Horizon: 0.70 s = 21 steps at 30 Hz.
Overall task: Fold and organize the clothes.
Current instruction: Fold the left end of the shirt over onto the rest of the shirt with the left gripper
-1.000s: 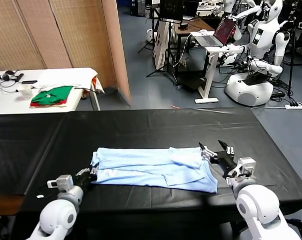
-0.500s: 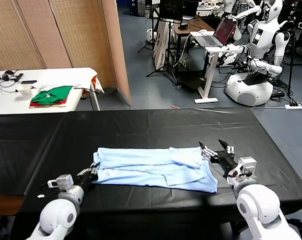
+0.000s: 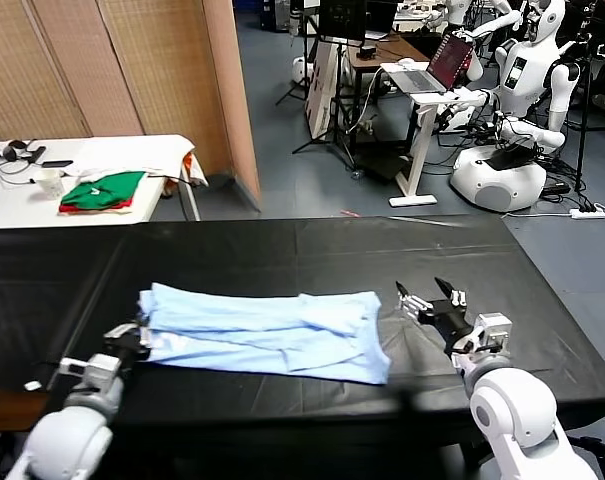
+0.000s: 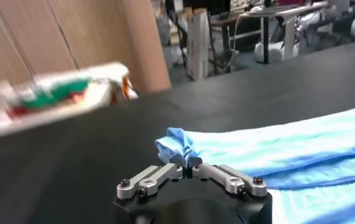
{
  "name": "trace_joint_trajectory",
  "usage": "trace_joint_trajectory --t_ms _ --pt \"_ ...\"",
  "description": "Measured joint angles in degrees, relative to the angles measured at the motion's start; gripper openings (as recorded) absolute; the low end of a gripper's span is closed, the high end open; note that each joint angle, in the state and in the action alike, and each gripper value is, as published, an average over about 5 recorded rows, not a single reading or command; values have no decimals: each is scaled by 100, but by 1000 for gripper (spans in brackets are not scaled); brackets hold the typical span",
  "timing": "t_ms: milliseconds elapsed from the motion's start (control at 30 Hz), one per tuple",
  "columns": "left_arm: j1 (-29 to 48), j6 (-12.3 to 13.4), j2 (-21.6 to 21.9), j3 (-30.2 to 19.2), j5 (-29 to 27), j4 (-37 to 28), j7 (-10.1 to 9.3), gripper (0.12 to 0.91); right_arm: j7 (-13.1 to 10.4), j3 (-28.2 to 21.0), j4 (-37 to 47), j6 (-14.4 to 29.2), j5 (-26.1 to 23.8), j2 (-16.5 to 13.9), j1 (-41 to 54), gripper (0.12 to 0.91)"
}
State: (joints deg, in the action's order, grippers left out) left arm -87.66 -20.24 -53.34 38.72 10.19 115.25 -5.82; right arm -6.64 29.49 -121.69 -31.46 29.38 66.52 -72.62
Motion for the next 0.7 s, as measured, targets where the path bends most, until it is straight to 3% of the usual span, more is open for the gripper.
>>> trace_joint_trajectory --t_ms 167,333,500,700 --pt "-119 -30 27 207 441 152 0 181 -6 13 -46 2 -46 36 -64 907" --pt "30 -217 -264 -65 1123 354 -91 181 -8 140 -144 12 -144 43 -207 907" --pt "265 -476 -631 -600 2027 621 -366 181 5 354 -215 46 -254 100 -425 907" --pt "551 -723 -875 -1298 3167 1005 -828 181 21 571 -281 93 -400 221 -656 907"
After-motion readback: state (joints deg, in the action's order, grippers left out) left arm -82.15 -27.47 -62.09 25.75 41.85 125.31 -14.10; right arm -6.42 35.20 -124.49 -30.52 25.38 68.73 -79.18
